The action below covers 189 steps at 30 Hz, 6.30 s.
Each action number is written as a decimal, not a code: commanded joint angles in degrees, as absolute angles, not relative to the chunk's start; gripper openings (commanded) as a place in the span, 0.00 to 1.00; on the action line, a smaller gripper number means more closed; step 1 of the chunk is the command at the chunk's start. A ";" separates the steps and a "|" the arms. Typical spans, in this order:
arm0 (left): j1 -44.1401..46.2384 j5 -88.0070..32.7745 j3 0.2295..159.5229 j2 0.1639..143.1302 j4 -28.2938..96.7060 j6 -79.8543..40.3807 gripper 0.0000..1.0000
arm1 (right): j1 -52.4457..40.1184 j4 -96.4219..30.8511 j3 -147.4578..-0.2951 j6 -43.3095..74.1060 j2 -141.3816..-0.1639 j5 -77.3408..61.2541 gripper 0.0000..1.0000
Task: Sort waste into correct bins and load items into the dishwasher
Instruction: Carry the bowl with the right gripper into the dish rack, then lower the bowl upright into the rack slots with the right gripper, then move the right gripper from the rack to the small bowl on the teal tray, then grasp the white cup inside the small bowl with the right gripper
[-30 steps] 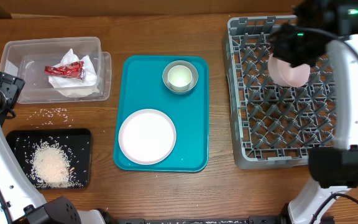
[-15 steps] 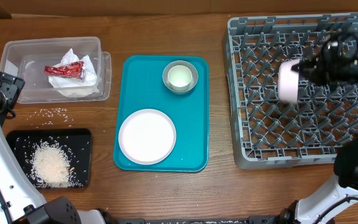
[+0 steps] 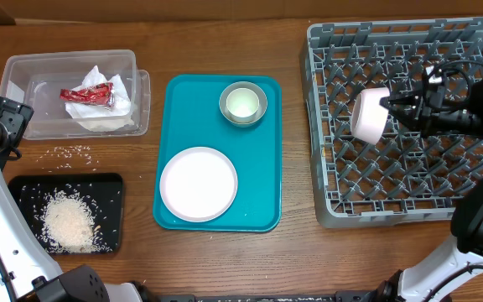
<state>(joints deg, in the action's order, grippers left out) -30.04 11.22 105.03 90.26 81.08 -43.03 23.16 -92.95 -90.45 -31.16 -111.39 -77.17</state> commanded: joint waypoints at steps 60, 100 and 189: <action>-30.35 12.01 104.77 90.63 81.17 -42.19 1.00 | 19.44 -90.28 -89.95 -23.70 -111.24 -70.24 0.04; -30.35 12.01 104.77 90.63 81.17 -42.19 1.00 | 23.64 -85.78 -86.24 -17.91 -111.22 -58.78 0.16; -30.35 12.01 104.77 90.63 81.17 -42.19 1.00 | -38.57 -36.53 -98.94 22.04 -122.58 7.79 0.34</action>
<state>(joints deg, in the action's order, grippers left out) -30.04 11.22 105.03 90.26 81.10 -43.03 -38.65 -36.36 -98.87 22.35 -121.91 6.59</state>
